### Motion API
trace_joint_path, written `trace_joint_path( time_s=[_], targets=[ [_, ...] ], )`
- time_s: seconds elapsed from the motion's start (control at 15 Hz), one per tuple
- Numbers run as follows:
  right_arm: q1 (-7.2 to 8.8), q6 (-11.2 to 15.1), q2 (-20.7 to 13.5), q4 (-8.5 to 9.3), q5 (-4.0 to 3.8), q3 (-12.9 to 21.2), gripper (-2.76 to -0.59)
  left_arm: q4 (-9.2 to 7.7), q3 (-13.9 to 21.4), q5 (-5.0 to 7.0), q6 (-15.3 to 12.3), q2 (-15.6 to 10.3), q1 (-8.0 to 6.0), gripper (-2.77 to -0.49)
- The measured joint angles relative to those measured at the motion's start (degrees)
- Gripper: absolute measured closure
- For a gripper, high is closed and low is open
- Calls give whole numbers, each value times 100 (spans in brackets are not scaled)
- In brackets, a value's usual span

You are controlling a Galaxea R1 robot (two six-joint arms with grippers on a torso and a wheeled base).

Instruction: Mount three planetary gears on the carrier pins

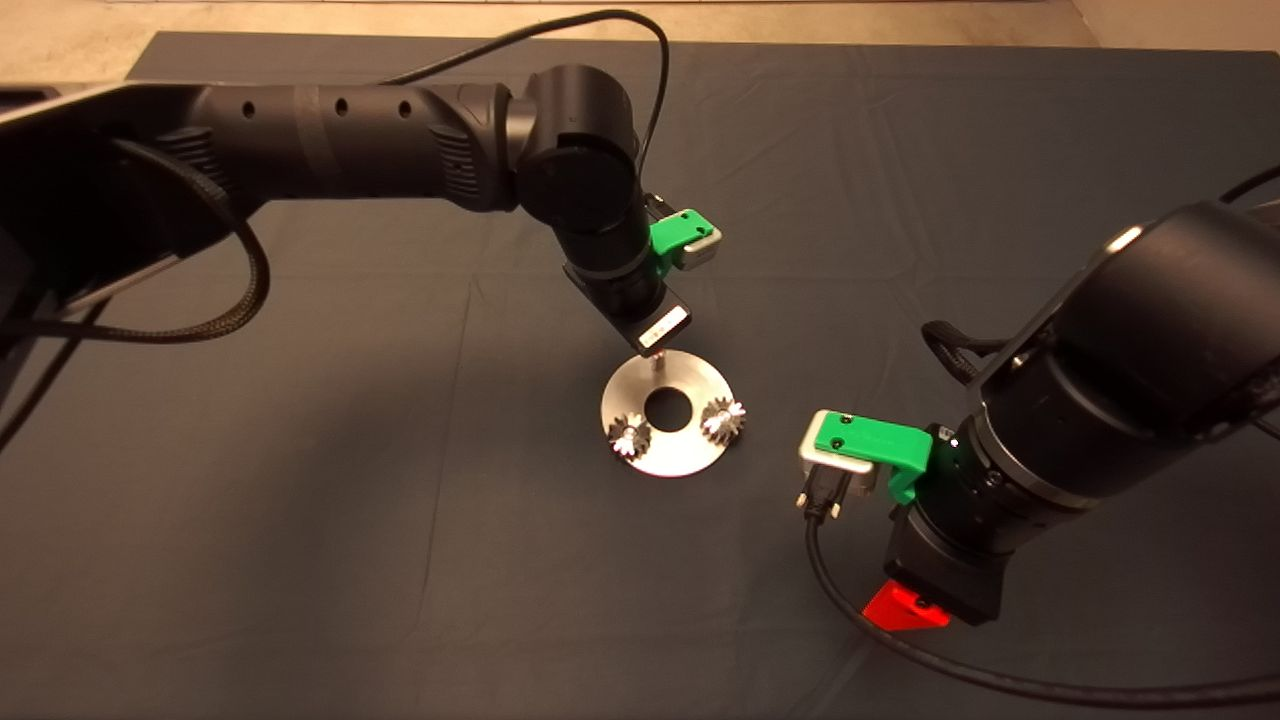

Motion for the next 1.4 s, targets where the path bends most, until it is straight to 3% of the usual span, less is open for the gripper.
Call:
trace_joint_path(
  time_s=[0.73,0.87,1.07,1.27,1.4],
  targets=[
    [0,0,12,0,0,-2,-220,-2,13,-343,-172,56,-41,-60],
    [0,0,15,0,-2,-2,-220,0,16,-350,-180,54,-39,-60],
    [0,0,12,0,-2,-2,-220,-2,30,-355,-184,56,12,-60],
    [0,0,12,0,-4,-2,-220,5,30,-463,-185,56,41,-60],
    [0,0,12,0,-4,-2,-220,-3,30,-506,-184,60,172,-60]
  ],
)
